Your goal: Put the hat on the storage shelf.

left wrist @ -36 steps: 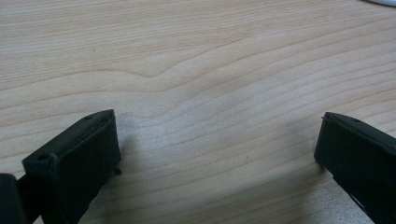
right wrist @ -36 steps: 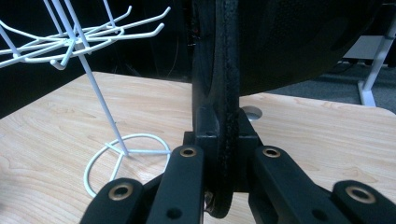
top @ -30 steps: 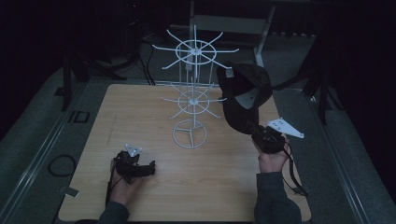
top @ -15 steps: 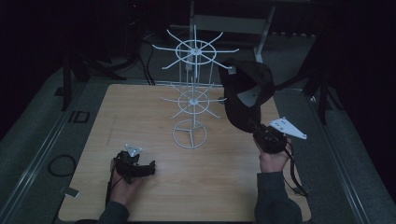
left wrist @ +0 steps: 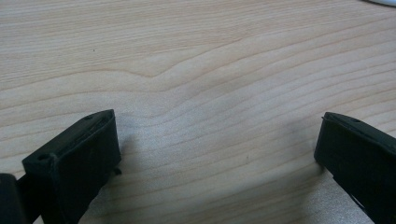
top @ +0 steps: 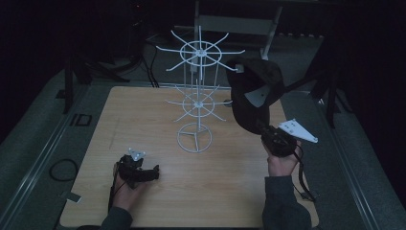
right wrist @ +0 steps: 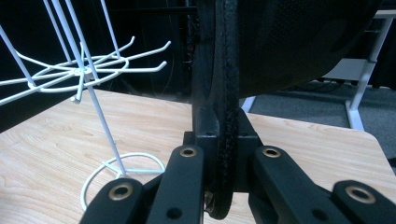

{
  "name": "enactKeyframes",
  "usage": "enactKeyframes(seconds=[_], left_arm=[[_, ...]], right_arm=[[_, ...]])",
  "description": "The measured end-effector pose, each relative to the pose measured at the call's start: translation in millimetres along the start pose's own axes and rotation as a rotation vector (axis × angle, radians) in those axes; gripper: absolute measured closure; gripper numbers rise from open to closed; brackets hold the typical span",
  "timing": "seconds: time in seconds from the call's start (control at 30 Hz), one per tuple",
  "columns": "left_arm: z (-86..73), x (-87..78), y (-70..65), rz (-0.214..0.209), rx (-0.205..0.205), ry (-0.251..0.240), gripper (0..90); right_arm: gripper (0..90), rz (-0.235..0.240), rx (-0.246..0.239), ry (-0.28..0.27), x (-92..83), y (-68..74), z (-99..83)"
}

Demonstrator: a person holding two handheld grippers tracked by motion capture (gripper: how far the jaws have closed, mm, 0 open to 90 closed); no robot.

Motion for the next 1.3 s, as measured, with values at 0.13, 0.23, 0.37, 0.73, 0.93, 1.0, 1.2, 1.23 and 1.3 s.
enactKeyframes(seconds=[0.13,0.23,0.37,0.73,0.93,1.0,1.2,1.23,1.3], left_arm=[[0.0,0.0,-0.1,0.000,-0.001,-0.001,0.1],[0.0,0.0,0.0,0.000,-0.001,0.000,0.1],[0.0,0.0,-0.1,0.000,-0.001,-0.001,0.1],[0.0,0.1,-0.1,0.000,-0.001,-0.001,0.1],[0.0,0.1,-0.2,0.000,-0.002,0.000,0.1],[0.0,0.1,-0.1,0.000,-0.002,0.000,0.1],[0.0,0.0,-0.1,0.000,-0.002,0.000,0.1],[0.0,0.0,-0.2,0.000,-0.002,-0.001,0.1],[0.0,0.0,0.0,0.000,-0.001,-0.001,0.1]], right_arm=[[86.1,0.000,-0.006,-0.004,-1.3,0.5,2.1],[86.1,0.000,-0.006,-0.007,-2.2,0.6,3.3],[86.0,-0.001,-0.009,-0.012,-3.3,0.6,5.2],[86.1,-0.006,-0.012,-0.026,-6.8,0.2,11.0],[86.0,-0.010,-0.014,-0.030,-7.5,0.0,12.5],[86.1,-0.011,-0.018,-0.032,-7.7,0.1,13.2],[86.1,-0.013,-0.020,-0.044,-8.5,1.3,15.9],[86.1,-0.014,-0.021,-0.046,-8.8,1.5,16.4],[86.0,-0.012,-0.021,-0.050,-9.0,1.7,17.1]])
Point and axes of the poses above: each handheld gripper's, and its own axes: x roughly forward along the jaws, z roughly out of its top, y roughly to its left, the point moved 3 cm from there along x, roughly forward along the jaws, and after that the axes turned 2 degrees about z, right-handed, at the moved point
